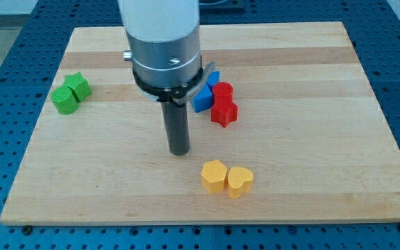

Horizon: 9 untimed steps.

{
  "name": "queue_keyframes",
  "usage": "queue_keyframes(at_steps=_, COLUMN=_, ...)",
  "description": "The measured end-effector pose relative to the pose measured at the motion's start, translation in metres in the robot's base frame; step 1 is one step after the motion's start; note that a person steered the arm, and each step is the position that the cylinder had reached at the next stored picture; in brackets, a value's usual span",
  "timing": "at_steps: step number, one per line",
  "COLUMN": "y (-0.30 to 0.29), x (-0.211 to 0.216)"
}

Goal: Push the blue triangle and red circle towards left

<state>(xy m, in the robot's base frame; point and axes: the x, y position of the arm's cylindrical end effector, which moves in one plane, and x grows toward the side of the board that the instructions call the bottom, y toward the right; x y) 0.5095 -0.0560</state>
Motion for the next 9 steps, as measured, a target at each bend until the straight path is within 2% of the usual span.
queue_keyframes(at_steps=2, y=-0.013, x=-0.054)
queue_keyframes(at_steps=5, y=-0.017, x=-0.176)
queue_keyframes(at_steps=6, y=0.004, x=-0.190)
queue_keyframes(at_steps=8, y=0.004, x=-0.190)
queue_keyframes(at_steps=9, y=-0.025, x=-0.171)
